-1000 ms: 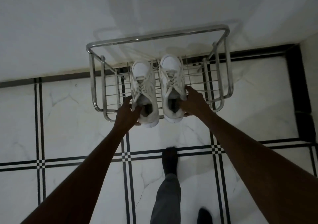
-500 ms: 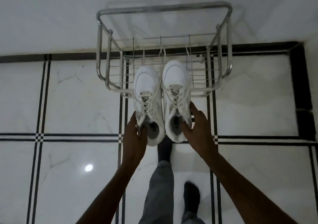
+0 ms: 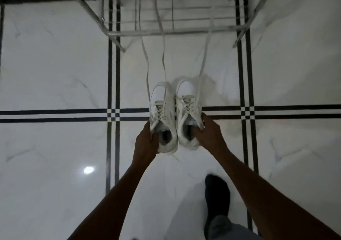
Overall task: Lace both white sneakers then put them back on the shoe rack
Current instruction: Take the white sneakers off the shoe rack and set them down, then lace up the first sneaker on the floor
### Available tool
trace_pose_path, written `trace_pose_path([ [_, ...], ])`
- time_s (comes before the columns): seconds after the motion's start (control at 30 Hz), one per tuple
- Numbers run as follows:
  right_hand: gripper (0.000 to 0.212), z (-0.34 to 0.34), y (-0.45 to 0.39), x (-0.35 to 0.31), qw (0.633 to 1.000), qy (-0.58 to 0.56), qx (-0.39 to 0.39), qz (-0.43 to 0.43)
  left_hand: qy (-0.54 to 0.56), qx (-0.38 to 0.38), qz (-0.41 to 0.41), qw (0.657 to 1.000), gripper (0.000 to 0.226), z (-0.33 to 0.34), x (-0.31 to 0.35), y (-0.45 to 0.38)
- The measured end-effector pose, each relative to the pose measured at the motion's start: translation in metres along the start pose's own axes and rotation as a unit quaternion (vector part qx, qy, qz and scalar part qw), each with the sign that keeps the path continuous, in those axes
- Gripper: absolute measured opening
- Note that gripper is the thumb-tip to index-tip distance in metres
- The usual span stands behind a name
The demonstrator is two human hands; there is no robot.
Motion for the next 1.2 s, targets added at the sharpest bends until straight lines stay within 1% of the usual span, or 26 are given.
trace_pose_path([
  [0.13,0.044,0.033,-0.009,0.058,0.999,0.031,-0.007,0.016,0.001,0.0,0.003,1.0,0.043,0.043,-0.053,-0.008],
  [0.2,0.047,0.043,-0.004,0.076,0.999,0.039,-0.003,0.025,-0.006,0.001,-0.001,1.0,0.046,0.056,-0.072,-0.007],
  [0.27,0.056,0.046,0.006,0.079,0.997,0.064,0.033,0.001,-0.002,0.0,-0.008,1.0,0.049,0.061,-0.084,-0.004],
  [0.33,0.058,0.041,0.023,0.063,0.987,0.107,0.104,-0.056,0.005,0.013,-0.005,1.0,0.052,0.055,-0.087,-0.002],
  [0.37,0.053,0.04,0.031,0.05,0.979,0.121,0.135,-0.089,0.012,0.023,0.0,1.0,0.055,0.051,-0.087,-0.003],
  [0.4,0.043,0.044,0.036,0.035,0.973,0.128,0.148,-0.124,0.025,0.034,0.003,0.999,0.059,0.047,-0.087,-0.004],
  [0.47,0.026,0.06,0.039,0.008,0.966,0.133,0.131,-0.179,0.05,0.053,0.015,0.997,0.06,0.04,-0.08,-0.008],
  [0.53,0.023,0.082,0.03,-0.006,0.966,0.141,0.091,-0.195,0.059,0.062,0.045,0.995,0.054,0.037,-0.071,-0.017],
  [0.6,0.027,0.102,0.013,-0.009,0.969,0.168,0.055,-0.172,0.07,0.07,0.067,0.993,0.048,0.033,-0.068,-0.025],
  [0.67,0.03,0.116,-0.003,-0.004,0.968,0.202,0.045,-0.144,0.091,0.077,0.084,0.989,0.04,0.03,-0.068,-0.029],
  [0.73,0.031,0.127,-0.012,0.004,0.969,0.208,0.045,-0.124,0.101,0.103,0.112,0.983,0.031,0.026,-0.068,-0.029],
  [0.8,0.03,0.134,-0.016,0.009,0.969,0.219,0.038,-0.11,0.115,0.132,0.118,0.977,0.024,0.023,-0.069,-0.027],
  [0.9,0.015,0.131,-0.014,0.003,0.966,0.203,0.057,-0.149,0.104,0.155,0.127,0.974,0.015,0.018,-0.066,-0.027],
  [1.03,0.005,0.124,-0.002,-0.007,0.963,0.166,0.075,-0.2,0.068,0.152,0.194,0.967,0.009,0.011,-0.055,-0.029],
  [1.13,0.01,0.122,0.002,-0.011,0.959,0.156,0.105,-0.213,0.009,0.169,0.245,0.955,0.012,0.008,-0.048,-0.03],
  [1.2,0.013,0.124,0.003,-0.017,0.953,0.158,0.127,-0.225,-0.012,0.202,0.246,0.948,0.011,0.005,-0.047,-0.03],
])
Point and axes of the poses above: each hand's wrist, its own y-axis away from the middle knuckle, its own z-axis out of the palm, x = y × z, the point moved 10 cm from there along -y, towards the middle knuckle, and after that the axes turned 8 degrees about -y, right-handed, at the moved point
